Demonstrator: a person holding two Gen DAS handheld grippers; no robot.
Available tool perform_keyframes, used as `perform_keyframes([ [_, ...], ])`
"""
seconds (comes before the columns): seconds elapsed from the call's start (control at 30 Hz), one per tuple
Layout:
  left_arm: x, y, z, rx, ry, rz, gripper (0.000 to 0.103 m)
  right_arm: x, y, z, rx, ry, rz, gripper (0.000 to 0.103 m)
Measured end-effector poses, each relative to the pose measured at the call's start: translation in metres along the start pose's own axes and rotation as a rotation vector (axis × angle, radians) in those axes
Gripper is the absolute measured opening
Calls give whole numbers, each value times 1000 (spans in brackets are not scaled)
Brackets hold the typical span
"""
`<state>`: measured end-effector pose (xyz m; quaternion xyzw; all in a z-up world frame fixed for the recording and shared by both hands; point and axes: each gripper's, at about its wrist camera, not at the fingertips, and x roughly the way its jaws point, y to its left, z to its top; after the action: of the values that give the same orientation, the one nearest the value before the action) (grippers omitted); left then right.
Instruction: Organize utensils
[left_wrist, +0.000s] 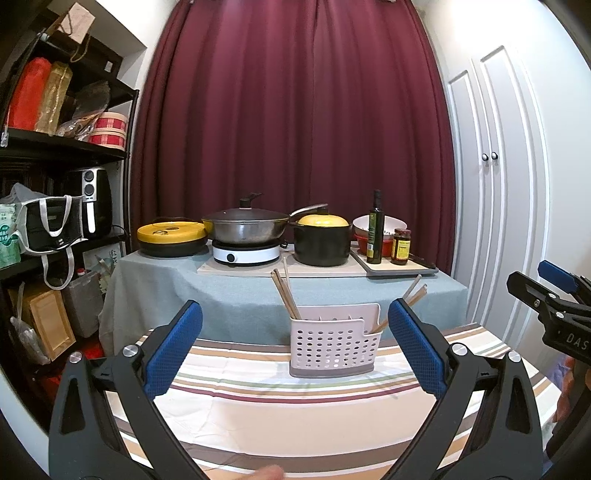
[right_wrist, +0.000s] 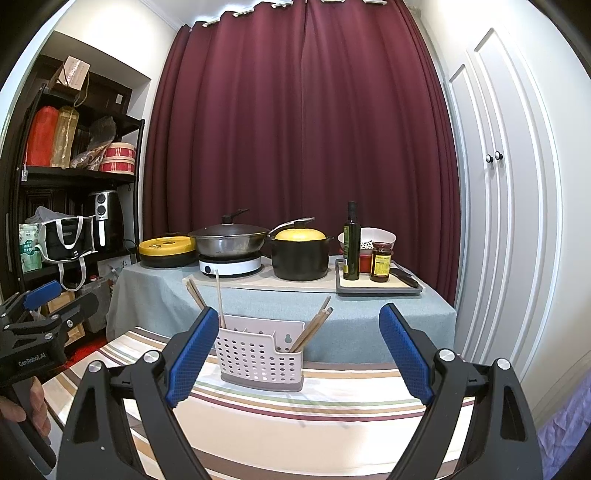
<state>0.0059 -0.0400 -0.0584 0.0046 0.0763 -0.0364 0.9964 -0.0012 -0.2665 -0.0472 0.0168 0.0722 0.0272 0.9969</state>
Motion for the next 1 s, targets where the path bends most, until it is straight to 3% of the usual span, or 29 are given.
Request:
perform_keyframes([
  [0.1, 1, -3, -1, 13, -1, 23, 99, 0, -4, -2, 0, 5, 0, 86],
  [0.6, 3, -3, -2, 14, -17, -18, 99, 3, -3, -4, -10, 10, -6, 86],
  [1.0, 14, -3, -6, 2, -33, 13, 99, 13, -3, -11, -14, 33, -6, 86],
])
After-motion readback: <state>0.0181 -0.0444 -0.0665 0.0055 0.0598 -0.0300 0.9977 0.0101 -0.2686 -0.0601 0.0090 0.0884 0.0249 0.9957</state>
